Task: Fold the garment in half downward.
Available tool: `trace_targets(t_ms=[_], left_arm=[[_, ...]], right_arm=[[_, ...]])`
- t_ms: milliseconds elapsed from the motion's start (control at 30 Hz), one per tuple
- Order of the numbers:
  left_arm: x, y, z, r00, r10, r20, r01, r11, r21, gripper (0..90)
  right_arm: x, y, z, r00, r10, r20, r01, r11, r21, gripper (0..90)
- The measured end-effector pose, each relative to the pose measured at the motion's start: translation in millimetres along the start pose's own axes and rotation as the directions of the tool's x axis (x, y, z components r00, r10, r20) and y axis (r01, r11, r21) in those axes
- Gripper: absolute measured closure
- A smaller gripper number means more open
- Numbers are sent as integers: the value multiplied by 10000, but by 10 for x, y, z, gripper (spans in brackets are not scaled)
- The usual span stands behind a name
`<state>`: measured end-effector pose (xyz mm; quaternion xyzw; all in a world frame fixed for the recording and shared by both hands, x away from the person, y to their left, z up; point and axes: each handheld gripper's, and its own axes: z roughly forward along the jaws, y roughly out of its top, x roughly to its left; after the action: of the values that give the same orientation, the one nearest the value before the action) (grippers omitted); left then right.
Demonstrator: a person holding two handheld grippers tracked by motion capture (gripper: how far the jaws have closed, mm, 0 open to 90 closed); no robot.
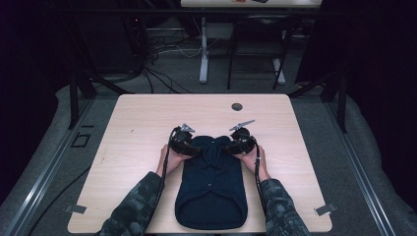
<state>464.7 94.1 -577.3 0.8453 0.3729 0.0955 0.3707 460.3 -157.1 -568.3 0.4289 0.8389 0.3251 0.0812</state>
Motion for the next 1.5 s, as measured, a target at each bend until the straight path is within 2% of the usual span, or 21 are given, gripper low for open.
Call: trace_targets(t_ms=[33,100,300,433,600,667,733,767,800,933,967,1067,1100,1267,1500], left_arm=[[-8,-3,-4,10000,7,3,-7,10000,-14,449],[-26,-13,-3,10000,-4,92,5,9999,-126,521],[-38,-36,-5,9987,-196,476,209,9994,-273,649],[-21,-45,-15,9976,-223,654,249,9989,-392,662],[-31,-29,-54,9977,-119,672,149,9989,-451,663],[-39,-18,-81,9978,-50,658,85,9986,-529,662],[-46,-7,-112,9978,41,655,-4,9984,-570,661],[-49,0,-129,9977,55,669,-14,9981,-609,661],[-51,15,-172,9973,133,719,-85,9977,-666,659],[-68,35,-240,9968,288,748,-228,9966,-796,653],[-71,41,-263,9966,353,741,-291,9961,-829,647],[-83,55,-318,9959,408,805,-332,9951,-932,644],[-93,63,-345,9954,456,839,-370,9942,-1007,639],[-114,73,-396,9937,620,930,-514,9923,-1123,643],[-162,86,-486,9902,967,1004,-817,9863,-1433,671]], right_arm=[[16,-10,1,10000,46,-32,-47,10000,-62,612],[18,-22,0,9999,93,-142,-95,9999,-130,649],[48,-52,-13,10000,70,5,-70,9993,-376,687],[71,-51,-33,9998,-55,173,64,9985,-543,691],[114,-56,-117,9984,-408,382,439,9954,-850,694],[132,-58,-128,9985,-363,410,402,9942,-999,694],[156,-50,-162,9966,-624,539,675,9929,-979,694],[173,-48,-178,9962,-632,593,695,9913,-1114,694],[196,-38,-224,9943,-842,660,918,9882,-1224,694],[239,-25,-307,9902,-1160,783,1258,9827,-1355,693],[273,-22,-373,9870,-1349,873,1466,9785,-1449,692],[308,-19,-441,9847,-1474,925,1606,9745,-1568,692],[342,-17,-498,9807,-1651,1051,1813,9686,-1702,692],[387,-21,-580,9754,-1852,1193,2046,9624,-1788,691],[390,-39,-661,9761,-1880,1087,2069,9573,-2018,686]])
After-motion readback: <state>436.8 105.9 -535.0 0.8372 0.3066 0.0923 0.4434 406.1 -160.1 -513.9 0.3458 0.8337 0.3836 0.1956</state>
